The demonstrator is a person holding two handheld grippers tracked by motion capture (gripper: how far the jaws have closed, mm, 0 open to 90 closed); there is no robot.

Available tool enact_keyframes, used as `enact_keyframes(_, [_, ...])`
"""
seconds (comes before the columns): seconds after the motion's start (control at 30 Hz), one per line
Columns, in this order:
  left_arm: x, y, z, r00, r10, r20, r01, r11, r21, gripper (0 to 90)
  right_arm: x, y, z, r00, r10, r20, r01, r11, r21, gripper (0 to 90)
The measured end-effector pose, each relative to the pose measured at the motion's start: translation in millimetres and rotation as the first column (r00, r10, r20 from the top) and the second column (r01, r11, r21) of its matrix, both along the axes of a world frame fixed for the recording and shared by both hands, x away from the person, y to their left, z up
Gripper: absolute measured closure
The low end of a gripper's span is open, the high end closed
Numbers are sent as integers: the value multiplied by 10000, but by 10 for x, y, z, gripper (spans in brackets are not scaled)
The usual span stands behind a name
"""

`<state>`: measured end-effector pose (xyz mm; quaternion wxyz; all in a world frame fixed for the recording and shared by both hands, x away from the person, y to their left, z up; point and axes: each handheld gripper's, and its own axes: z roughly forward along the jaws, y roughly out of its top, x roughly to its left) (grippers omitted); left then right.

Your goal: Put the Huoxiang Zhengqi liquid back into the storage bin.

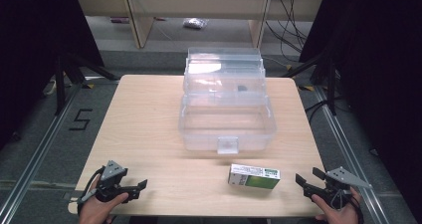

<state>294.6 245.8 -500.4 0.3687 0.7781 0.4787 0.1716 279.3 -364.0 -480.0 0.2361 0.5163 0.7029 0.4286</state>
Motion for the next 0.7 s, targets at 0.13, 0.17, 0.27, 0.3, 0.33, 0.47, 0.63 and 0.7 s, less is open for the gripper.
enact_keyframes(0.13, [2,-8,0,10000,16,-19,-16,10000,-26,149,-8,16,86,9999,127,57,-126,9998,-130,273])
enact_keyframes(0.17, [5,-17,-3,10000,78,-39,-78,9999,-71,149,-13,27,118,9993,349,-92,-349,9994,45,296])
enact_keyframes(0.27, [17,0,1,9999,-140,-100,141,9998,102,149,-38,67,218,9975,688,-142,-691,9974,-180,312])
enact_keyframes(0.3, [18,-5,-2,9999,-138,-86,138,9999,10,149,-60,96,263,9966,746,-336,-751,9971,-136,311])
enact_keyframes(0.33, [17,-6,1,9998,-150,-103,150,9999,16,149,-48,91,292,9953,970,-77,-973,9943,-426,309])
enact_keyframes(0.47, [17,-7,-4,9998,-154,-101,154,9999,41,149,-81,145,439,9926,1205,-132,-1209,9922,-295,288])
enact_keyframes(0.63, [18,1,-2,9998,-141,-125,143,9998,156,149,-60,248,580,9836,1804,72,-1793,9807,-784,249])
enact_keyframes(0.7, [18,2,-6,9999,-137,-97,138,9998,132,149,-67,328,622,9796,1997,-220,-2007,9777,-622,253])
